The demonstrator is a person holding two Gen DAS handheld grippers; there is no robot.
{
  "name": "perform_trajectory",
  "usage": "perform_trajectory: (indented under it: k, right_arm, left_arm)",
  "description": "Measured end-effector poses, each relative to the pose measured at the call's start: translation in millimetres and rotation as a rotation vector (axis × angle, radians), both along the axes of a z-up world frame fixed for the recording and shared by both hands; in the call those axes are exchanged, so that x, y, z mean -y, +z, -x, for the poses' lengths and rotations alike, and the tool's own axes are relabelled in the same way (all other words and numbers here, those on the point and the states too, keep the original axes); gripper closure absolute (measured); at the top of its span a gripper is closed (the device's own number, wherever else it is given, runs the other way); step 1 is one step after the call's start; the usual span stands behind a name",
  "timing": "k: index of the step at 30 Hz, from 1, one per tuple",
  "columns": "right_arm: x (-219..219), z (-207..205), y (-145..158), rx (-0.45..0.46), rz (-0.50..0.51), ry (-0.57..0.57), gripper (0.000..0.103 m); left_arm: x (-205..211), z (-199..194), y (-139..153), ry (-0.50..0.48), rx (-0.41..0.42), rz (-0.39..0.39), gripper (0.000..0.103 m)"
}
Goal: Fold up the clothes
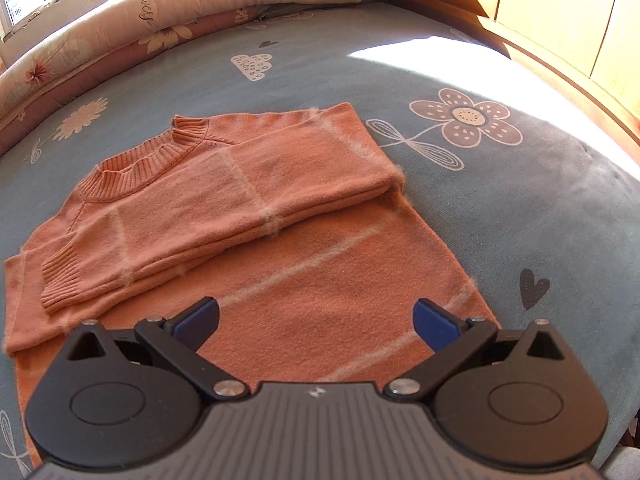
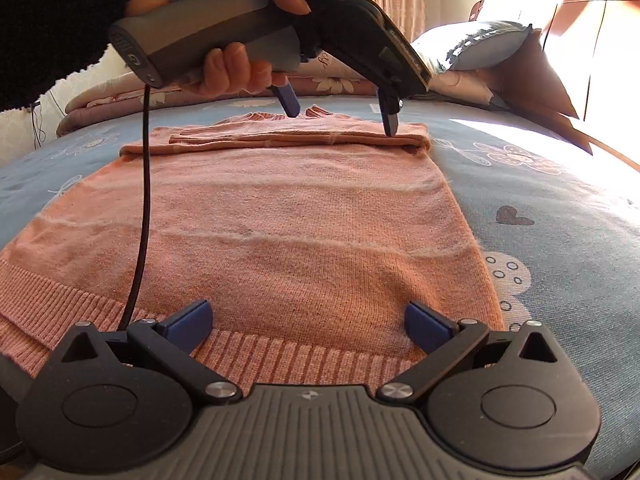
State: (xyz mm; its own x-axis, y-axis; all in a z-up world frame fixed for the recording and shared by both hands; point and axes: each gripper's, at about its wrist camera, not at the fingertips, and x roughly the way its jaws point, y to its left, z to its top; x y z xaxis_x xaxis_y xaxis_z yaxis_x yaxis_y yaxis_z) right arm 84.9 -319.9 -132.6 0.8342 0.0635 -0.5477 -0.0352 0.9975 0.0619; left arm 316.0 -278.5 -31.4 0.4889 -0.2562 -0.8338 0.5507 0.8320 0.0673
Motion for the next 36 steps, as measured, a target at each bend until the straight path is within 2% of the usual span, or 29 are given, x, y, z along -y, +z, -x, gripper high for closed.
perform_trajectory:
  k: [4, 7, 11, 12, 14, 17, 22, 24, 28, 32, 36]
  right_arm:
    - [2.8, 2.4, -1.8, 0.01, -0.014, 0.002, 0.0]
    - [3.5, 6.1, -1.5, 0.027, -0.037, 0.004, 0.0]
    - [12.7, 10.8, 17.9, 0.032, -0.19, 0.09, 0.0]
    - [15.5, 12.5, 24.1, 0.034, -0.235, 0.119, 0.0]
    - [15.0, 21.6, 40.8, 0.085, -0.25, 0.166, 0.0]
    - [8.0, 30.8, 56.7, 0.14, -0.134, 0.173, 0.0]
    - [12.1, 17.4, 44.9, 0.111, -0.102, 0.208, 0.0]
    - [14.6, 10.8, 37.9, 0.086, -0.126, 0.196, 0.0]
    - [20.6, 0.8, 26.1, 0.033, -0.2, 0.131, 0.0]
    - [21.4, -5.2, 15.4, -0.017, -0.203, 0.079, 0.0]
    - [17.5, -2.4, 10.3, -0.017, -0.167, 0.083, 0.0]
  left_arm:
    - [-62.1, 27.9, 18.8, 0.04, 0.036, 0.03, 0.001]
    - [-118.9, 44.1, 17.7, 0.13, 0.0, 0.102, 0.001]
    - [-176.4, 54.0, 10.9, 0.259, -0.035, 0.216, 0.001]
    - [-184.2, 54.7, 10.1, 0.271, -0.039, 0.243, 0.001]
    - [-198.5, 57.5, 8.4, 0.288, -0.017, 0.257, 0.001]
    - [-218.5, 61.9, 2.2, 0.302, -0.001, 0.257, 0.001]
    - [-251.7, 75.9, -37.2, 0.33, -0.092, 0.333, 0.001]
    - [-261.2, 83.0, -54.0, 0.343, -0.129, 0.351, 0.001]
    - [-274.2, 113.5, -66.2, 0.315, -0.089, 0.379, 0.001]
    - [-285.5, 139.5, -63.1, 0.295, -0.048, 0.406, 0.001]
    - [-294.1, 153.3, -55.5, 0.285, 0.002, 0.44, 0.001]
